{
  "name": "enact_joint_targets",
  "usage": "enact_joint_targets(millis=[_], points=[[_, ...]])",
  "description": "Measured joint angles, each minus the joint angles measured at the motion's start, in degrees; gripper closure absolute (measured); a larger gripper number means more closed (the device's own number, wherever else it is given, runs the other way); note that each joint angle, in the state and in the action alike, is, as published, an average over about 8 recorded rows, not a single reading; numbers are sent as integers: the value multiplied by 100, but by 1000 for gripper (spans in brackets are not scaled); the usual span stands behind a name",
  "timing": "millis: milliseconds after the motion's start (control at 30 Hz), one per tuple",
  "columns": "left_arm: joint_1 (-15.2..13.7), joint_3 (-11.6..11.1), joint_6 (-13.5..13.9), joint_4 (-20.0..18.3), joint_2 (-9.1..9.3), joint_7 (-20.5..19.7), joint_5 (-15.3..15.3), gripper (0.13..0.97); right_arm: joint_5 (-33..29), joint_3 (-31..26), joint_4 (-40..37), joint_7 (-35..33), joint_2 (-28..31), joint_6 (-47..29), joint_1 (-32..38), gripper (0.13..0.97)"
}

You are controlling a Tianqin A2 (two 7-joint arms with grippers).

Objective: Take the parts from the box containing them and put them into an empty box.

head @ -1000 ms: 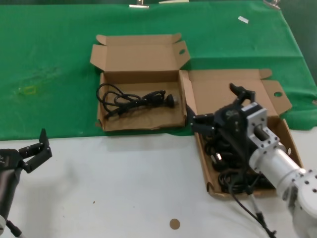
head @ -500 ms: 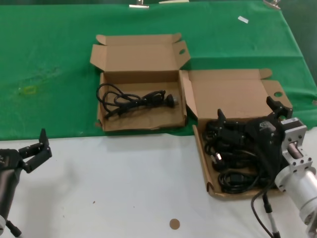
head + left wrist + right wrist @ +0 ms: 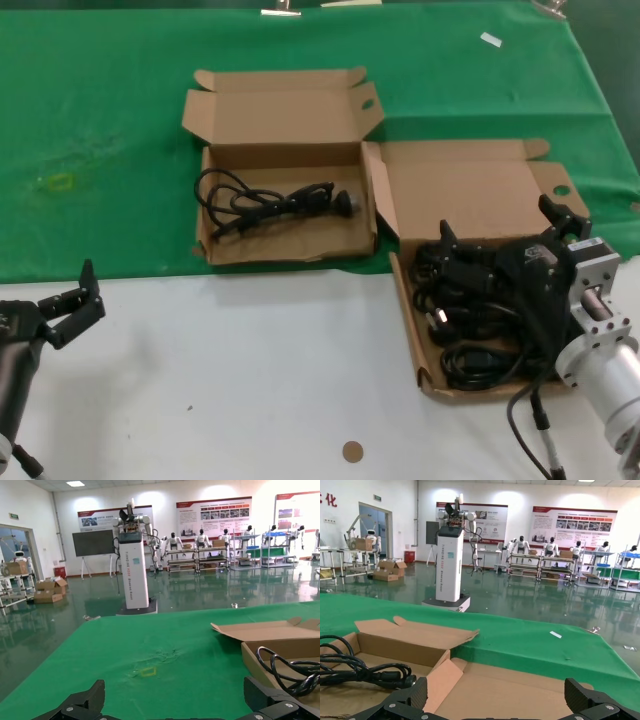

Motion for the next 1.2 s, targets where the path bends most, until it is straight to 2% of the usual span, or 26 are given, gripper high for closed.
enact_joint_targets(millis=[1200], points=[[0,0,0,0,0,-1,0,132,0,0,0,0,0,0,0,129]])
